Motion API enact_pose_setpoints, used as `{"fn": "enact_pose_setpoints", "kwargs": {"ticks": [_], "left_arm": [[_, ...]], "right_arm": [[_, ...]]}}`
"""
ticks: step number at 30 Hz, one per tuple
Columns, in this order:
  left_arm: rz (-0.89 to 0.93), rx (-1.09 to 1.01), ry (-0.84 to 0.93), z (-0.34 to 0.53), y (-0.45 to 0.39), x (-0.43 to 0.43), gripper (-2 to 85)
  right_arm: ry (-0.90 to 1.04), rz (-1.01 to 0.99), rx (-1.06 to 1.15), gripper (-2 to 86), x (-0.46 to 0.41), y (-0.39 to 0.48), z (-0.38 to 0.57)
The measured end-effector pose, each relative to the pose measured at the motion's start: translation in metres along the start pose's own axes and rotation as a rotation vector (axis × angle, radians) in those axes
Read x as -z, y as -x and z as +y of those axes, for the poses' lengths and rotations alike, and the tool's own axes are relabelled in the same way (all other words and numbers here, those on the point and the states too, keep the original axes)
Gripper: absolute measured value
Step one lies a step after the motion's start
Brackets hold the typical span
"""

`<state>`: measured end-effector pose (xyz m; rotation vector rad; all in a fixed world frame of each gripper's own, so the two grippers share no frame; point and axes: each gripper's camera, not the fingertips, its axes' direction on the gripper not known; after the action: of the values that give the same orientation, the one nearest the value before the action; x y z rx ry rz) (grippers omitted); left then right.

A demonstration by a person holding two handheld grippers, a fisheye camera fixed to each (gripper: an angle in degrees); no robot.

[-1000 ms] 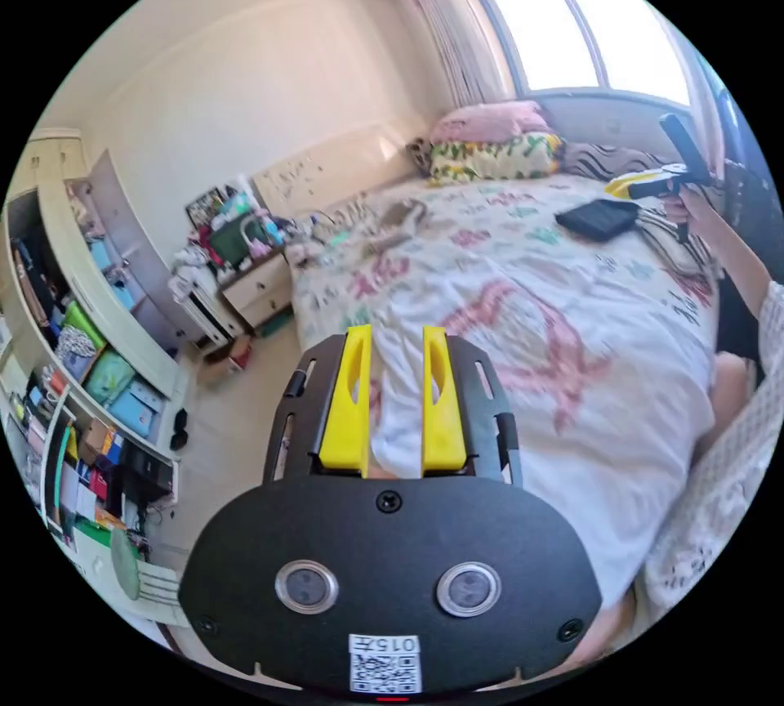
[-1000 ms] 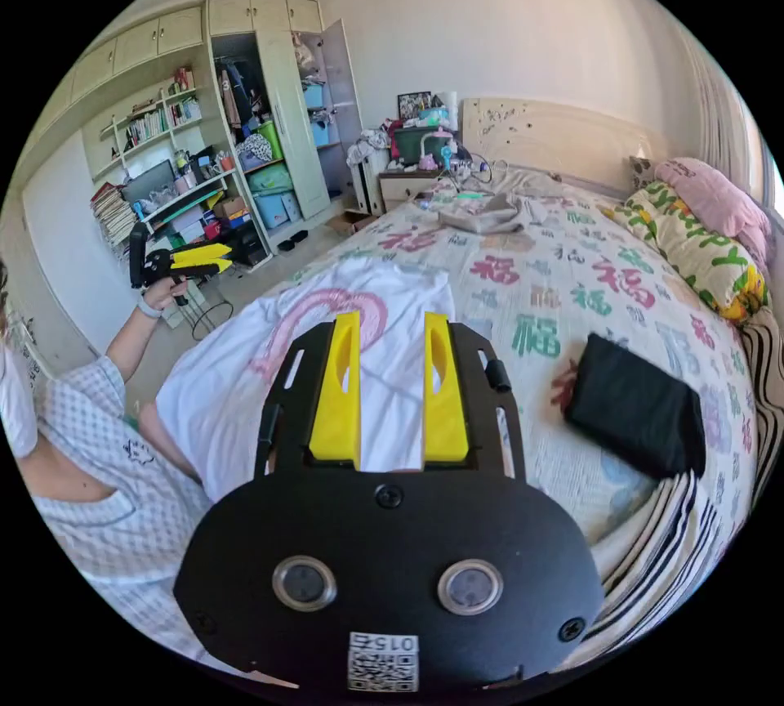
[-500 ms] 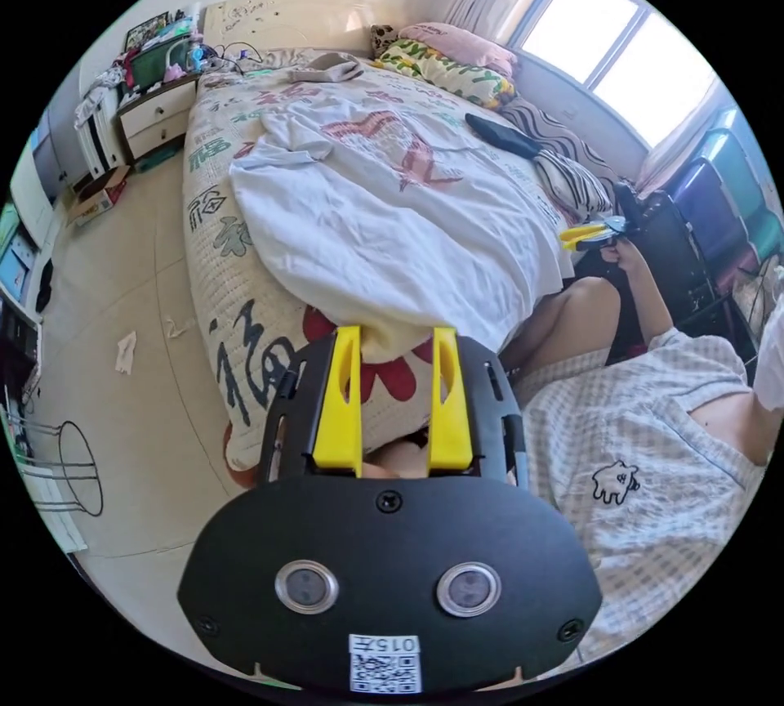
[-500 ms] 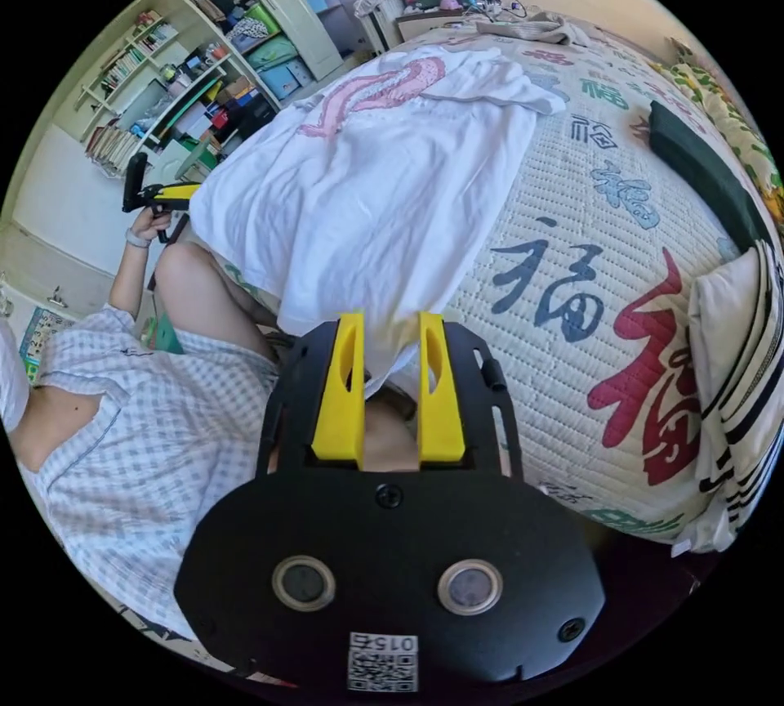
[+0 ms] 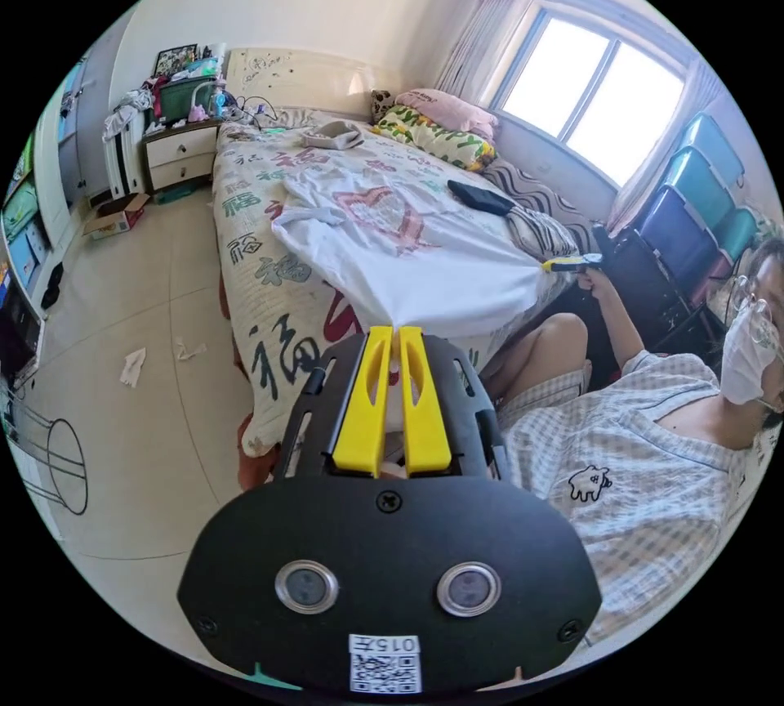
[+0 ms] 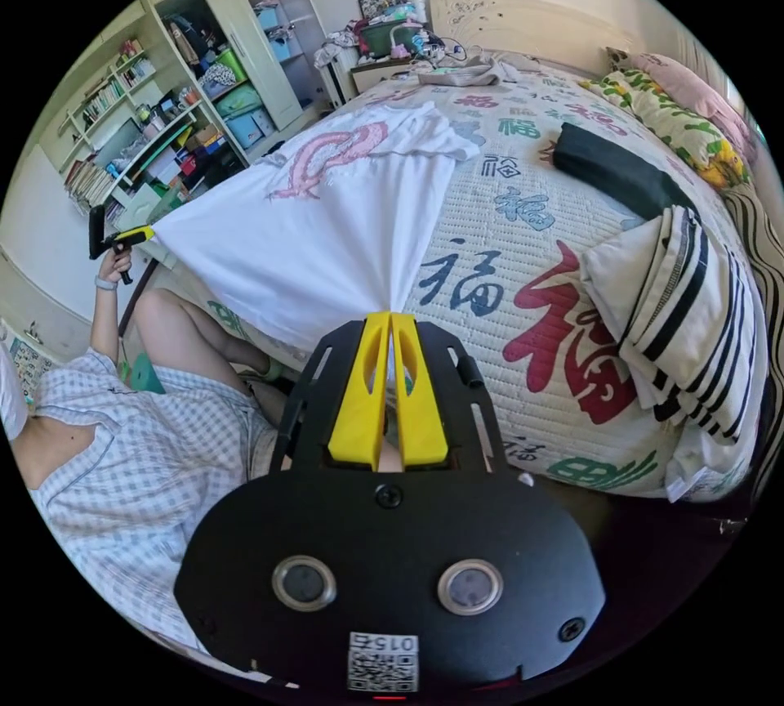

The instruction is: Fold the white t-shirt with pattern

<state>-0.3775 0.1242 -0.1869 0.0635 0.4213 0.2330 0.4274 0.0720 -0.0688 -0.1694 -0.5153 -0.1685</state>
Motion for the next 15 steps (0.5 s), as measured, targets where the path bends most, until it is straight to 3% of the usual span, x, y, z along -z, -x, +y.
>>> {"fn": "enact_pose_setpoints", "kwargs": {"ticks": [6,10,13,15], "left_arm": [[-0.004,0.013,0.166,0.022,0.014,-0.028,1.5],[-0.144,0.019,0.283,0.016,0.023,-0.039,5.4],[-0.289,0.044,0.183,-0.003,0.031,-0.002,7.5],[-0.291,0.038,0.057,-0.032,0.032,0.018,8.3]], "right_arm": [[0.119,-0.036,0.018,0.1,-0.027,-0.004,-0.007],[0.129,0.051,-0.035,4.9,-0.033,-0.015,-0.017],[-0.038,0.090,0.007,6.4,-0.007,-0.011,-0.040],[-0.110,0.134,0.070,7.2,-0.001,0.000,-0.069]]}}
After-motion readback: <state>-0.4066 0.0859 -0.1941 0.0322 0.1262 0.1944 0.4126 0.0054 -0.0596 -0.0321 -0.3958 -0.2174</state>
